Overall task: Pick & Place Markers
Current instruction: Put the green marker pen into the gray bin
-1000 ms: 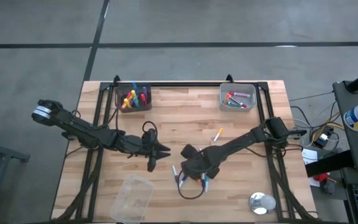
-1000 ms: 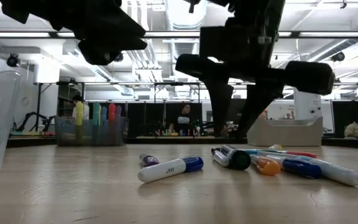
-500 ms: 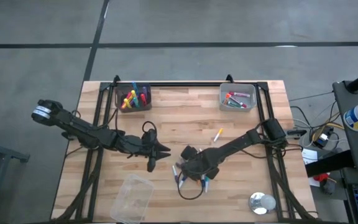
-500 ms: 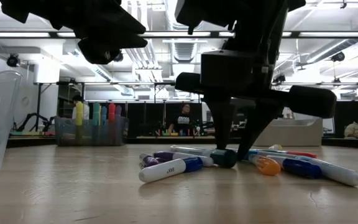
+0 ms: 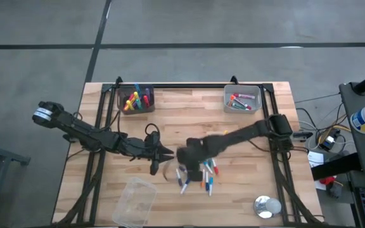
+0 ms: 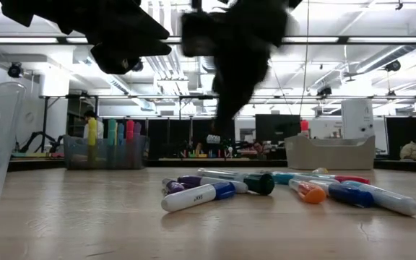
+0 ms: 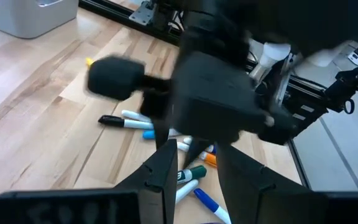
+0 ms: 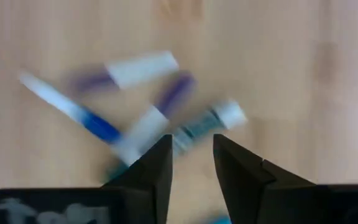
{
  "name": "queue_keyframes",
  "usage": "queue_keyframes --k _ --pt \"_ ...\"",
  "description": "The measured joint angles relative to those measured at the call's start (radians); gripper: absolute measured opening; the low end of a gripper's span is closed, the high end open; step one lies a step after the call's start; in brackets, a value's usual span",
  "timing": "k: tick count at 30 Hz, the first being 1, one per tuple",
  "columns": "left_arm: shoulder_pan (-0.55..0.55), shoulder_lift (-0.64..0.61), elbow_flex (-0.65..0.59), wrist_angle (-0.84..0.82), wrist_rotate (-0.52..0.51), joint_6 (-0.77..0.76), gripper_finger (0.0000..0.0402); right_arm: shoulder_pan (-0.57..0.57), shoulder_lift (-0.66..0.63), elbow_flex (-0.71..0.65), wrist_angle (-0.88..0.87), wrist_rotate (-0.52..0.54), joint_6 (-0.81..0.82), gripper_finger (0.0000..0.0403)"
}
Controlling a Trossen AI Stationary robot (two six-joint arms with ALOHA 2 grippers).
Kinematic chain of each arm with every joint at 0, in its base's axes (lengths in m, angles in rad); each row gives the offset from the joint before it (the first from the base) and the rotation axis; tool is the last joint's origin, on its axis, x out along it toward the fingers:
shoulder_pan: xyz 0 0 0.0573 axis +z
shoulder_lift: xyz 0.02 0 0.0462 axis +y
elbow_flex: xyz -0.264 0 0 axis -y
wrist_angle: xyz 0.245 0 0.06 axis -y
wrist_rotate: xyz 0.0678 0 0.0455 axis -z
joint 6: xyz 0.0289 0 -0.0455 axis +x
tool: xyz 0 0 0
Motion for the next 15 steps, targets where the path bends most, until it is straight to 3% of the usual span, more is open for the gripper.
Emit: queue_keyframes --k 1,3,11,15 --pt "0.0 0.0 0.0 0.0 0.0 0.0 0.0106 -0.015 0.0 0.0 0.043 -0.08 0.059 0.0121" --pt "0.0 0.0 0.0 0.0 0.002 -0.001 0.0106 -0.03 0.004 -0.006 0.081 -0.125 0.174 0.0131" --pt "-0.007 0.0 0.0 -0.001 0.007 -0.006 0.0106 -0.022 0.036 -0.013 0.097 -0.032 0.425 0.015" --pt "-0.008 0.0 0.0 -0.003 0.007 -0.007 0.0106 -0.013 0.058 -0.013 0.093 0.02 0.469 0.0147"
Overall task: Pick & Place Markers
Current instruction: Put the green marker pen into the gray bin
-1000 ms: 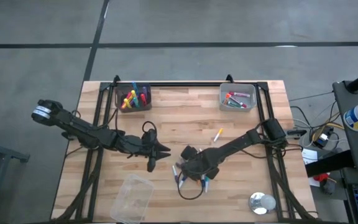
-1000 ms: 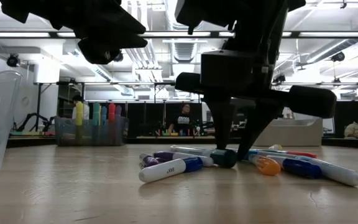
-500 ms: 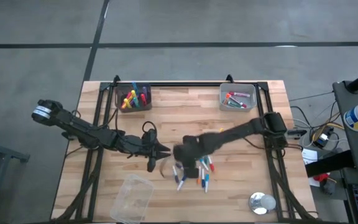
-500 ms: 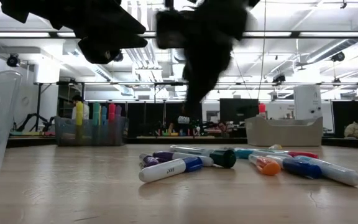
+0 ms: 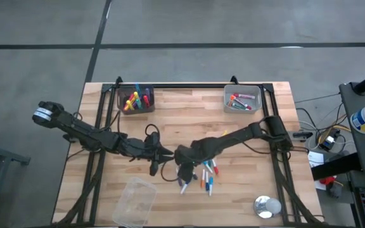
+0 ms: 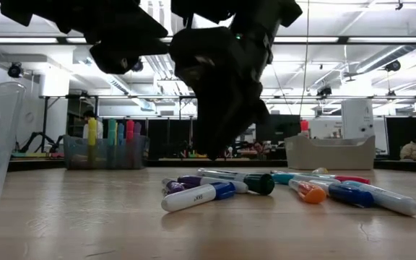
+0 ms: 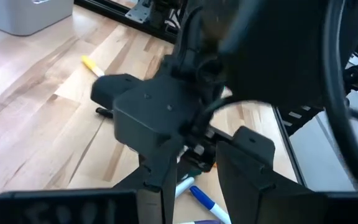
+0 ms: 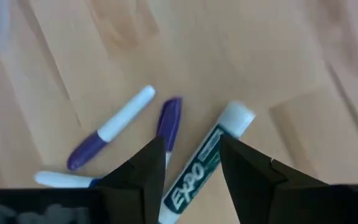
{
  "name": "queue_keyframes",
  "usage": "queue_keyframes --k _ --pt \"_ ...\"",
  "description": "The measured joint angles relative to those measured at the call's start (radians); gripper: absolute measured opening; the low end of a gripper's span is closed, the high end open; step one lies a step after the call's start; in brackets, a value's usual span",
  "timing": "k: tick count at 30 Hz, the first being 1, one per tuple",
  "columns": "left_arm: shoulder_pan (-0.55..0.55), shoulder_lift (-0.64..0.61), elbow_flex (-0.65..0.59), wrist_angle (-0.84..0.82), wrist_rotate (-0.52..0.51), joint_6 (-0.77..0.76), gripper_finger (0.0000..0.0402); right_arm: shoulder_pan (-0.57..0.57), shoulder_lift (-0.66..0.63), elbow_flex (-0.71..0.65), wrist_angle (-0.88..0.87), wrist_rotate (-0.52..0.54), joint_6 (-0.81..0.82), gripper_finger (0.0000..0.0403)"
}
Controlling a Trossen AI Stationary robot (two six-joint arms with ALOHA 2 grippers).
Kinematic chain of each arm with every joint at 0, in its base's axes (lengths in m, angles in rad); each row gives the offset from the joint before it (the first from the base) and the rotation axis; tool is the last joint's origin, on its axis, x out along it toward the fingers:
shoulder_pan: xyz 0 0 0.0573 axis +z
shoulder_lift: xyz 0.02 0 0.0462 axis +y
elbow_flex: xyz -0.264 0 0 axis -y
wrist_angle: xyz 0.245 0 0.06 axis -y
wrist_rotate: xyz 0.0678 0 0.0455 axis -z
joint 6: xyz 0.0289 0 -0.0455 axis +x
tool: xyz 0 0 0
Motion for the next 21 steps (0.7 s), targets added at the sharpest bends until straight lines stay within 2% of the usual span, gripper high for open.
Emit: queue_keyframes --k 10,17,21 --pt "0.0 0.0 0.0 -0.001 0.0 0.0 0.0106 0.007 0.043 0.0 -0.002 0.029 0.045 0.0137" --pt "0.0 0.0 -0.001 -0.006 0.0 0.001 0.0106 0.01 0.077 -0.002 -0.003 0.035 0.038 0.0136" --pt "0.0 0.0 -0.001 -0.003 0.0 0.001 0.0106 0.01 0.078 -0.006 -0.008 0.055 0.001 0.0122"
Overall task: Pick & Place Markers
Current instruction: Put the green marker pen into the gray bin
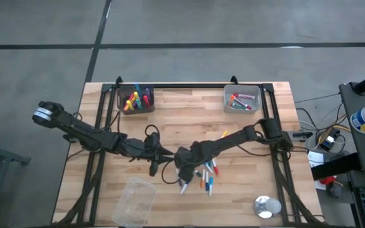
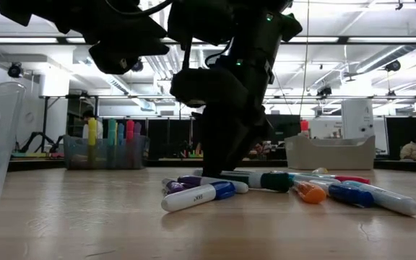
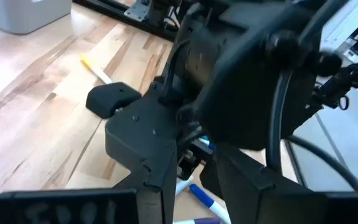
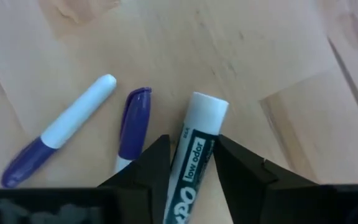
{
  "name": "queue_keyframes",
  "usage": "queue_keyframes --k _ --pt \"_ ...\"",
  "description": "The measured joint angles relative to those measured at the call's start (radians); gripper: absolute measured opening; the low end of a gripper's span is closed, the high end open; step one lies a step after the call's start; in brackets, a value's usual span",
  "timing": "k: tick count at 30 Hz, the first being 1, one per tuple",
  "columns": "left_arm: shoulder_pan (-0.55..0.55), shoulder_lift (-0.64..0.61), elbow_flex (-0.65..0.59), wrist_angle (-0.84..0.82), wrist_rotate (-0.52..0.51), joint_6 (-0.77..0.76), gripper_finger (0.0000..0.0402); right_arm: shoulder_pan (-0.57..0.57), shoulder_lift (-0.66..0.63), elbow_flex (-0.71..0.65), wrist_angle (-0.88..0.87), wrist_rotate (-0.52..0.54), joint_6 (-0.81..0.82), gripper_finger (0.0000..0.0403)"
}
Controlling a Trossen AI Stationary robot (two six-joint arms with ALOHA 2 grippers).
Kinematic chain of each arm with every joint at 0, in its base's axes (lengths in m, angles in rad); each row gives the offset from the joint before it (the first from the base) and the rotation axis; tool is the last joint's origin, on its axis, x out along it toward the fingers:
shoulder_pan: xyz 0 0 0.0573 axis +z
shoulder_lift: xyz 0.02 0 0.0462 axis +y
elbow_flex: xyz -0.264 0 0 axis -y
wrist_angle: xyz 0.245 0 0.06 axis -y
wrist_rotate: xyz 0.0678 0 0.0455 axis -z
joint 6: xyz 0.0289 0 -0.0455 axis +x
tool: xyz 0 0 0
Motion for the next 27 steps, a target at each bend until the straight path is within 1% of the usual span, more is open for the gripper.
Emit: queue_keyframes --k 3,6,8,11,16,22,25,27 --pt "0.0 0.0 0.0 0.006 0.0 0.0 0.0106 -0.002 0.0 0.0 -0.019 0.029 -0.032 0.0097" --pt "0.0 0.0 0.0 0.0 0.0 0.0 0.0106 -0.018 0.0 0.0 -0.055 0.035 -0.041 0.0067" --pt "0.0 0.0 0.0 -0.006 -0.001 0.0 0.0106 -0.028 -0.005 0.0 -0.08 0.069 -0.058 0.0054" --pt "0.001 0.0 0.0 -0.016 -0.004 0.0 0.0106 -0.042 -0.014 0.0 -0.114 0.111 -0.083 0.0053" --pt "0.001 0.0 0.0 -0.011 -0.004 -0.009 0.0106 -0.073 -0.066 0.008 -0.222 0.175 -0.1 0.0066" --pt "0.0 0.0 0.0 -0.013 0.0 -0.014 0.0106 -0.118 -0.162 0.017 -0.388 0.344 -0.11 0.0066" --pt "0.0 0.0 0.0 -0.016 0.0 -0.018 0.0106 -0.163 -0.218 0.016 -0.463 0.422 -0.11 0.0066" --pt "0.0 0.0 0.0 -0.016 0.0 -0.026 0.0106 -0.205 -0.251 0.016 -0.491 0.45 -0.11 0.0066"
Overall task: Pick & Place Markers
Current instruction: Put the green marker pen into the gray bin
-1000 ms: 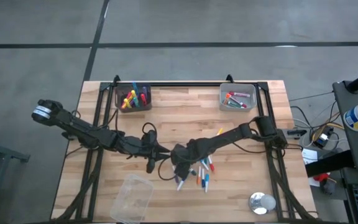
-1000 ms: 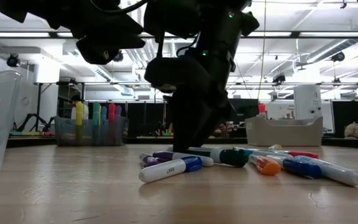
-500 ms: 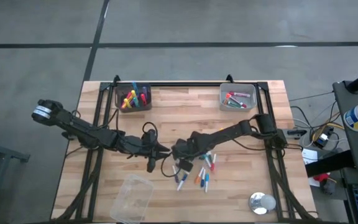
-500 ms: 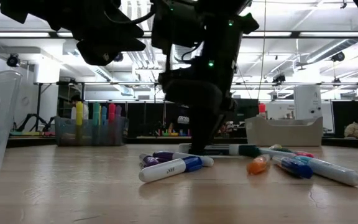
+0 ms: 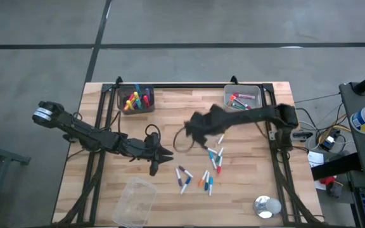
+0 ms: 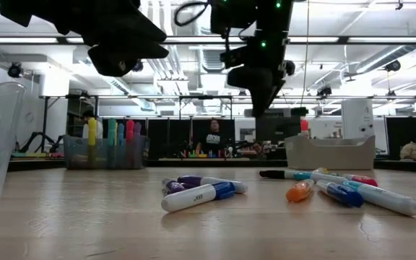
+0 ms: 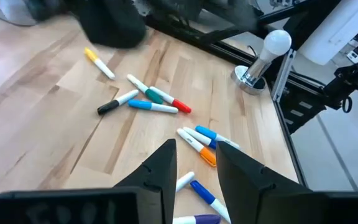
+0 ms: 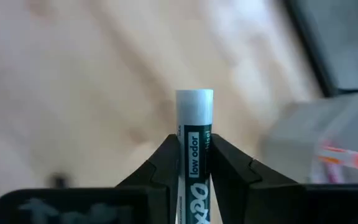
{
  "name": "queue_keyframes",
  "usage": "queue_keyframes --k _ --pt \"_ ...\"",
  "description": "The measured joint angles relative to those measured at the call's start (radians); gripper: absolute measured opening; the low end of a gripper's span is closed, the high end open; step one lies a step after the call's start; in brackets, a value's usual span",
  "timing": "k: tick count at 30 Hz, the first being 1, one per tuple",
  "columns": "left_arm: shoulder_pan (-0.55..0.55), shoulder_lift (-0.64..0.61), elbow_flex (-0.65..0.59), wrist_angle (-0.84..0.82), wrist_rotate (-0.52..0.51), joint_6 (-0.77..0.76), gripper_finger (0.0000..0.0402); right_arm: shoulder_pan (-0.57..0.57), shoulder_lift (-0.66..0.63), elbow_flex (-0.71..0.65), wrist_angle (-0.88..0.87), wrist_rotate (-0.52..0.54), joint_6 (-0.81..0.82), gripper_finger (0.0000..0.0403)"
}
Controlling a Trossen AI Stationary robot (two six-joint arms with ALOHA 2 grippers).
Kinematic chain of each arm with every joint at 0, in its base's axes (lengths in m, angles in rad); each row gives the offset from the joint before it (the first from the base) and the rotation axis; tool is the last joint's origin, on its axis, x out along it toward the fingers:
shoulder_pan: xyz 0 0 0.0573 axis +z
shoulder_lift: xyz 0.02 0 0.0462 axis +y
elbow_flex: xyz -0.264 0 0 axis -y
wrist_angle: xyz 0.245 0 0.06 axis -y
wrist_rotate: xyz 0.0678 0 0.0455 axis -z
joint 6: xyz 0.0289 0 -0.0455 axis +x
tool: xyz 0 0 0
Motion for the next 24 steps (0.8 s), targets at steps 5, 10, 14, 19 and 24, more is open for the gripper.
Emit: queue_keyframes --k 5,10,14,19,24 --pt "-0.001 0.0 0.0 -0.001 0.0 -0.025 0.0106 -0.12 -0.064 -0.009 -0.04 0.008 -0.013 0.0066" --pt "-0.002 0.0 0.0 -0.007 0.0 -0.032 0.0106 -0.259 -0.076 -0.016 -0.067 0.01 -0.034 0.0066" --pt "-0.008 0.0 0.0 -0.008 0.0 -0.044 0.0106 -0.37 -0.075 -0.017 -0.091 -0.006 -0.043 0.0071" --pt "-0.018 0.0 0.0 -0.014 0.0 -0.048 0.0106 -0.496 -0.075 -0.018 -0.089 -0.045 -0.083 0.0071" --pt "-0.032 0.0 0.0 -0.014 0.0 -0.078 0.0106 -0.59 -0.075 -0.018 -0.085 -0.06 -0.112 0.0073"
